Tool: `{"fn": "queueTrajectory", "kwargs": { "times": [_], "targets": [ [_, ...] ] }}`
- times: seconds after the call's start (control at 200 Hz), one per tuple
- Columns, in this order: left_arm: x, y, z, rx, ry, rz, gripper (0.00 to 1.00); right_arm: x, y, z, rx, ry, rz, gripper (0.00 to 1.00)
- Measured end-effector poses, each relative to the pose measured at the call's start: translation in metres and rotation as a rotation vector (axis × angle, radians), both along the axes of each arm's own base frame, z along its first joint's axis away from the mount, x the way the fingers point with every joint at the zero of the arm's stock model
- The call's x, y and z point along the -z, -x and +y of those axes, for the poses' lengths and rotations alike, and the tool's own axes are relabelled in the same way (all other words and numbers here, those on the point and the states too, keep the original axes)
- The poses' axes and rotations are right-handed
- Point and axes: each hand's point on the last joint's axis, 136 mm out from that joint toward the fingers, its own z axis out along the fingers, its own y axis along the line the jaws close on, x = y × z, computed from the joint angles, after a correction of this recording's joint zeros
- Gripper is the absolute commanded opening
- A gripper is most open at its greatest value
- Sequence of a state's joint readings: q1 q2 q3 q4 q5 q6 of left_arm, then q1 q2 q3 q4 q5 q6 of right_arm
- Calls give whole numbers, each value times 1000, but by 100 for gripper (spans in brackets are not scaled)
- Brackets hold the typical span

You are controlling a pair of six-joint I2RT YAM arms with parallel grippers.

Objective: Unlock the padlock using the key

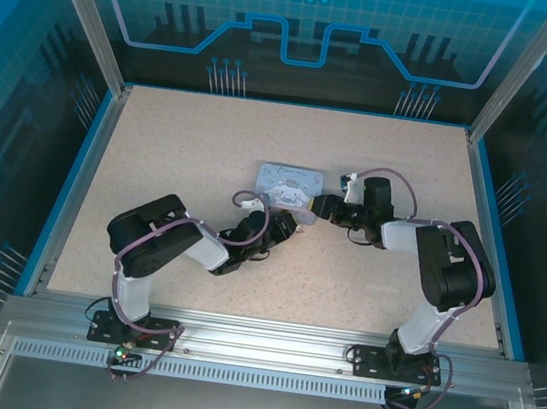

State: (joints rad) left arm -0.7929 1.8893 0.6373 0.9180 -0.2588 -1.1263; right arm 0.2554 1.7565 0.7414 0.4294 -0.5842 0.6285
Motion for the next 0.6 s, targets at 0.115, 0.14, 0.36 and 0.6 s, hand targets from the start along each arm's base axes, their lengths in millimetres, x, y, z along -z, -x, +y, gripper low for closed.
{"fn": "queueTrajectory", "kwargs": {
  "times": [0.115, 0.14, 0.36, 0.6],
  "targets": [
    [-3, -1, 0, -5, 5, -7, 21, 0, 0, 0, 0, 0, 0, 52],
    [-3, -1, 0, -6, 4, -7, 20, 0, 0, 0, -1, 0, 0, 52],
    [1, 0, 2, -9, -9, 4, 11, 0, 0, 0, 0, 1, 0, 54],
    [-6, 0, 3, -15, 5, 9, 3, -3, 9, -8, 10, 44, -24, 69]
  ]
}}
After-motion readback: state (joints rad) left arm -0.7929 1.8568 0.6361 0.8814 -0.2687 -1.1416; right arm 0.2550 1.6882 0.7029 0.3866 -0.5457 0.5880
